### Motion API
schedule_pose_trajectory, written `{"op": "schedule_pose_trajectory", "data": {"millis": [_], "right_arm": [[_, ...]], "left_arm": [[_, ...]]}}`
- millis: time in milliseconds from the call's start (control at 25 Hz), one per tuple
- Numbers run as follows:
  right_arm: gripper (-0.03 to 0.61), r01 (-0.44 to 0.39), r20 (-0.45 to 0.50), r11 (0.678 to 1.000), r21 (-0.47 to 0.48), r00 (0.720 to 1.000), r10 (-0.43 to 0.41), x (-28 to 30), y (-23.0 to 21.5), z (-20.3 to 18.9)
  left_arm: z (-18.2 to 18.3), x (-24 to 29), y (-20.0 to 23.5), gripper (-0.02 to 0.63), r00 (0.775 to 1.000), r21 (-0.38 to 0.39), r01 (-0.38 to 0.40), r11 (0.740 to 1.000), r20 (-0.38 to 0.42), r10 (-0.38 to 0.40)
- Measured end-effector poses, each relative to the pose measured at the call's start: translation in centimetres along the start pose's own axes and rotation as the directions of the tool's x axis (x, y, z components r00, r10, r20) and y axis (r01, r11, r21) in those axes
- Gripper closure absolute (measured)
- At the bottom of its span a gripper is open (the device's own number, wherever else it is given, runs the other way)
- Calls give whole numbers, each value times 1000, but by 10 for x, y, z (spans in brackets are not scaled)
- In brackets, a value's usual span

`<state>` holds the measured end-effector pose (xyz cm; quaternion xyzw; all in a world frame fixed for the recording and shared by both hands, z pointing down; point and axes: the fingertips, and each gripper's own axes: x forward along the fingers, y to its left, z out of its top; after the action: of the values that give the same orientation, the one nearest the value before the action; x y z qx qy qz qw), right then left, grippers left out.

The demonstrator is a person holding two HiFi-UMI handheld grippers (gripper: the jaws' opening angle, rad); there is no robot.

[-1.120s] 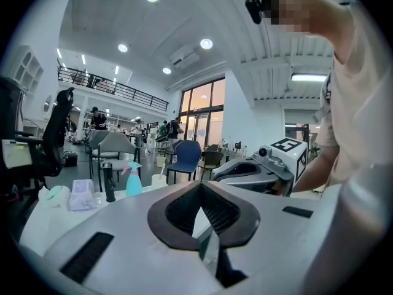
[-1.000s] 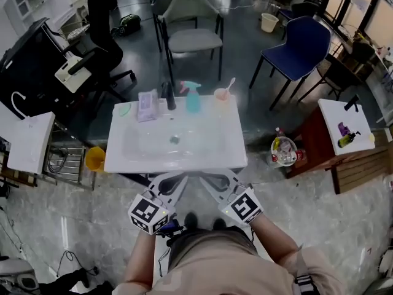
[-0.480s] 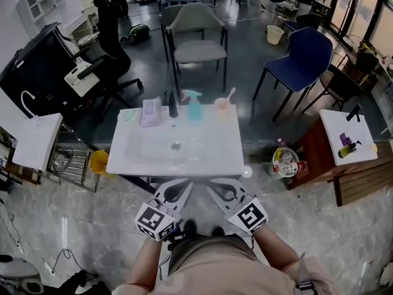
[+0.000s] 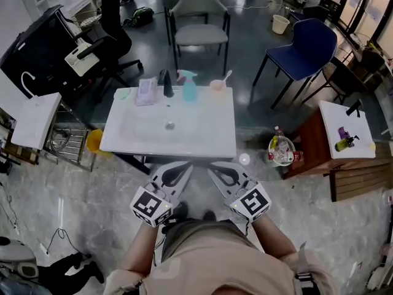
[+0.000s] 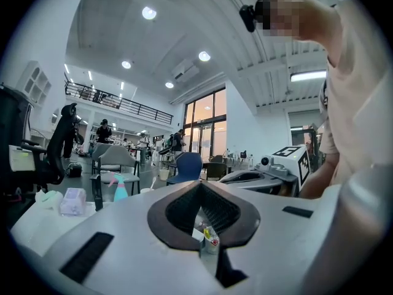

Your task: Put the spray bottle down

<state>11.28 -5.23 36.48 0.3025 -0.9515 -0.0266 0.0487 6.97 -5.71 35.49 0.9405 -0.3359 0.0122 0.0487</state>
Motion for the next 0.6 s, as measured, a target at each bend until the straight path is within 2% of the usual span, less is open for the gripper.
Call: {"op": "schedule_pose_trajectory", "data": {"millis": [120,320,600], "right_arm": [[552,-12,7,1000,17,1000,12,-9,-5,1],[554,-25,-1,995,97,1000,25,-20,-8,-2],[557,-22,-15,993,113,1000,23,-29,-8,-3]], "left_arm": [[0,5,-11,606,1000,13,1,1000,-6,-1],[2,8,-22,606,1000,15,-5,1000,-6,6],[0,9,-28,606,1000,1,-8,1000,-21,8]]}}
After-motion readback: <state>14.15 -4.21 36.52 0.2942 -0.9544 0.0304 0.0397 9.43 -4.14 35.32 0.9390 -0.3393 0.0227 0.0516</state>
